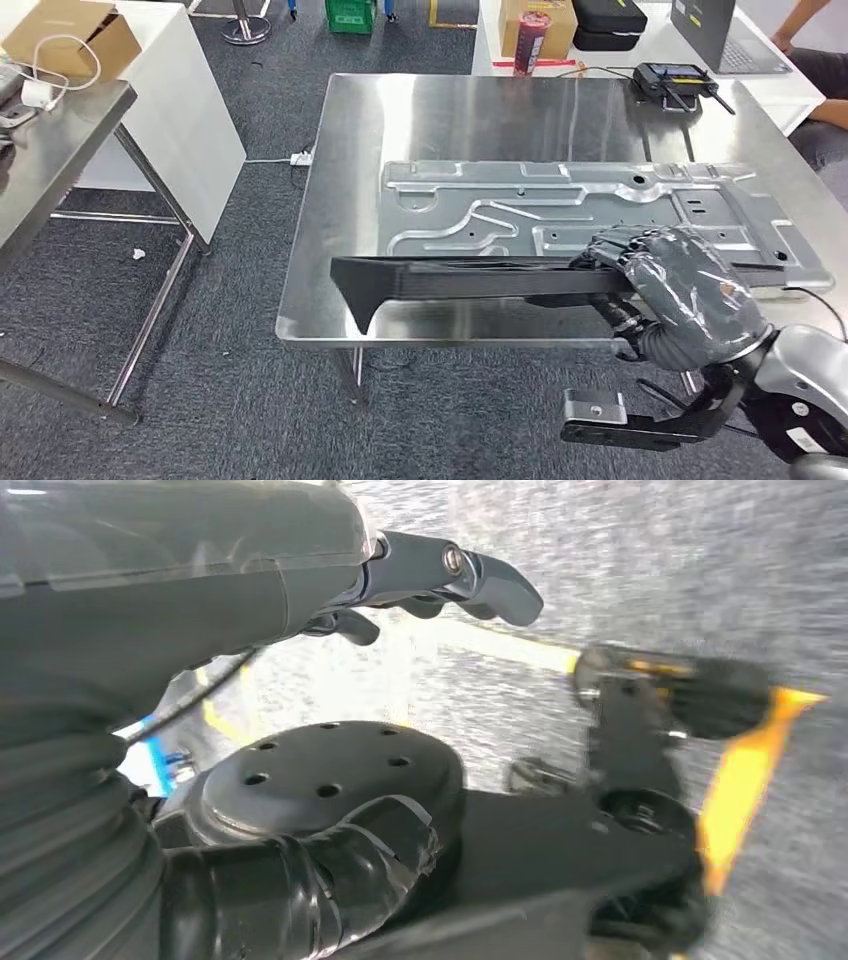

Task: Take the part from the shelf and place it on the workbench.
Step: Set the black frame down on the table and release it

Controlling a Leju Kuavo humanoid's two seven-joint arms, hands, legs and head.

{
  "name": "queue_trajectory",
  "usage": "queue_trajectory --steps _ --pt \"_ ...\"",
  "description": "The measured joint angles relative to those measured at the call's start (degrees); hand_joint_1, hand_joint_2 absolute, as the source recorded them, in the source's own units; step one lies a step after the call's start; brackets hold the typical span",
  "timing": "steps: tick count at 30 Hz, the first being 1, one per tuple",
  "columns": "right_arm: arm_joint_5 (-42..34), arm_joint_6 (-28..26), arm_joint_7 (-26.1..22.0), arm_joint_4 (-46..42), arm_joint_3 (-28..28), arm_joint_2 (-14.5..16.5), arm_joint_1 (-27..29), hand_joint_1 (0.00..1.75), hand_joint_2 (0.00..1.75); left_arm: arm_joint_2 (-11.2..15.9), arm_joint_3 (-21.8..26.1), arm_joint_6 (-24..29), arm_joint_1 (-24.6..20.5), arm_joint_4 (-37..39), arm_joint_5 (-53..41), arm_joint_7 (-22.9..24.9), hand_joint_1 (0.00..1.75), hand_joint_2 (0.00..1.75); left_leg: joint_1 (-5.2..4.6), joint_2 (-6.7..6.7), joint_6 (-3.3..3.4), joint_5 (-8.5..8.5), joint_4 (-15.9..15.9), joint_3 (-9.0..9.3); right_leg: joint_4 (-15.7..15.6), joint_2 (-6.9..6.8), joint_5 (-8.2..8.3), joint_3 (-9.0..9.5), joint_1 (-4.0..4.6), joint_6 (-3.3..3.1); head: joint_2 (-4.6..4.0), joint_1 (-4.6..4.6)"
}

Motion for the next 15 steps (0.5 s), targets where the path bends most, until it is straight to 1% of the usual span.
queue_trajectory --steps 1,2,3,4,5,6,7,8,9,10,11,13,14,15 --pt "-0.51 1.24 0.38 0.08 -0.6 -0.91 -1.01 1.75 1.75 -0.02 0.1 -0.01 -0.06 0.0 0.04 -0.1 0.0 1.75 -0.25 -0.12 0.44 -0.37 -0.13 0.51 3.95 0.13 -1.44 -2.34 0.34 -0.34 0.0 0.08" --pt "-1.09 2.67 0.79 0.24 -1.02 -1.8 -2.23 1.75 1.75 -0.03 0.2 -0.01 -0.13 0.0 0.07 -0.16 0.0 1.75 -0.59 -0.23 0.86 -0.79 -0.15 0.94 8.25 0.22 -2.73 -5.3 0.78 -0.66 0.0 0.12" --pt "-1.68 4.17 1.26 0.51 -1.25 -2.65 -3.58 1.75 1.75 -0.04 0.29 -0.01 -0.16 0.0 0.11 -0.21 0.0 1.75 -0.99 -0.39 1.22 -1.28 -0.12 1.39 11.7 0.27 -3.16 -8.12 1.24 -1.01 0.0 0.15" --pt "-2.26 5.61 1.74 0.89 -1.36 -3.47 -5.02 1.75 1.75 -0.04 0.36 -0.01 -0.15 0.0 0.16 -0.25 0.0 1.75 -1.45 -0.59 1.53 -1.83 -0.08 1.96 13.32 0.32 -2.29 -10.21 1.76 -1.46 0.0 0.16" --pt "-2.81 6.92 2.2 1.35 -1.41 -4.25 -6.5 1.75 1.75 -0.05 0.43 -0.01 -0.14 0.0 0.23 -0.28 0.0 1.75 -1.93 -0.84 1.79 -2.42 -0.03 2.68 12.6 0.41 -0.03 -11.2 2.3 -2.08 0.0 0.17" --pt "-3.26 7.95 2.61 1.86 -1.4 -4.98 -8.01 1.75 1.75 -0.06 0.51 -0.03 -0.12 0.0 0.31 -0.32 0.0 1.75 -2.41 -1.08 2.01 -3.04 0.0 3.51 9.85 0.57 3.26 -11.18 2.86 -2.88 0.0 0.16" --pt "-3.63 8.75 2.98 2.41 -1.39 -5.68 -9.49 1.75 1.75 -0.12 0.62 -0.07 -0.09 0.0 0.42 -0.36 0.0 1.75 -2.76 -1.3 2.2 -3.64 -0.03 4.2 6.42 0.81 6.37 -10.52 3.39 -3.92 0.0 0.13" --pt "-3.9 9.37 3.3 3.0 -1.34 -6.25 -10.88 1.75 1.75 -0.21 0.76 -0.1 -0.12 0.02 0.5 -0.43 0.0 1.75 -3.11 -1.48 2.27 -4.14 0.04 4.76 3.42 1.02 8.72 -9.73 3.79 -4.79 0.0 -0.02" --pt "-4.09 9.84 3.58 3.61 -1.26 -6.84 -12.2 1.75 1.75 -0.28 0.93 -0.14 -0.14 0.04 0.59 -0.5 0.0 1.75 -3.22 -1.65 2.22 -4.45 0.07 4.99 1.24 1.11 9.84 -9.0 4.04 -5.48 0.0 -0.15" --pt "-4.2 10.2 3.84 4.25 -1.16 -7.4 -13.34 1.75 1.75 -0.34 1.07 -0.17 -0.2 0.06 0.67 -0.55 0.0 1.75 -3.2 -1.77 2.12 -4.61 0.09 4.96 0.16 1.13 9.94 -8.56 4.22 -5.93 0.0 -0.29" --pt "-4.25 10.43 4.08 4.94 -1.07 -7.92 -14.19 1.75 1.75 -0.36 1.2 -0.21 -0.32 0.08 0.73 -0.59 0.0 1.75 -3.17 -1.85 1.97 -4.64 0.08 4.96 -0.53 1.05 9.75 -8.28 4.35 -6.03 0.0 -0.38" --pt "-4.05 10.54 4.57 6.47 -1.0 -9.06 -15.07 1.75 1.75 -0.29 1.31 -0.29 -0.41 0.08 0.87 -0.69 0.0 1.75 -3.33 -1.79 1.55 -4.94 -0.14 5.01 -2.36 0.87 9.41 -7.18 4.0 -6.05 0.0 -0.37" --pt "-3.63 10.41 4.8 7.33 -0.98 -9.46 -15.05 1.75 1.75 -0.28 1.33 -0.33 -0.39 0.08 0.92 -0.79 0.0 1.75 -3.33 -1.57 1.11 -5.41 0.52 4.76 -3.27 0.71 9.36 -6.43 3.64 -6.02 0.0 -0.45" --pt "-2.89 10.12 4.98 8.26 -0.96 -9.81 -14.87 1.75 1.75 -0.25 1.35 -0.37 -0.37 0.08 0.95 -0.91 0.0 1.75 -3.14 -1.32 0.54 -6.25 2.35 3.81 -4.11 0.54 9.34 -5.63 3.21 -5.94 0.0 -0.54"
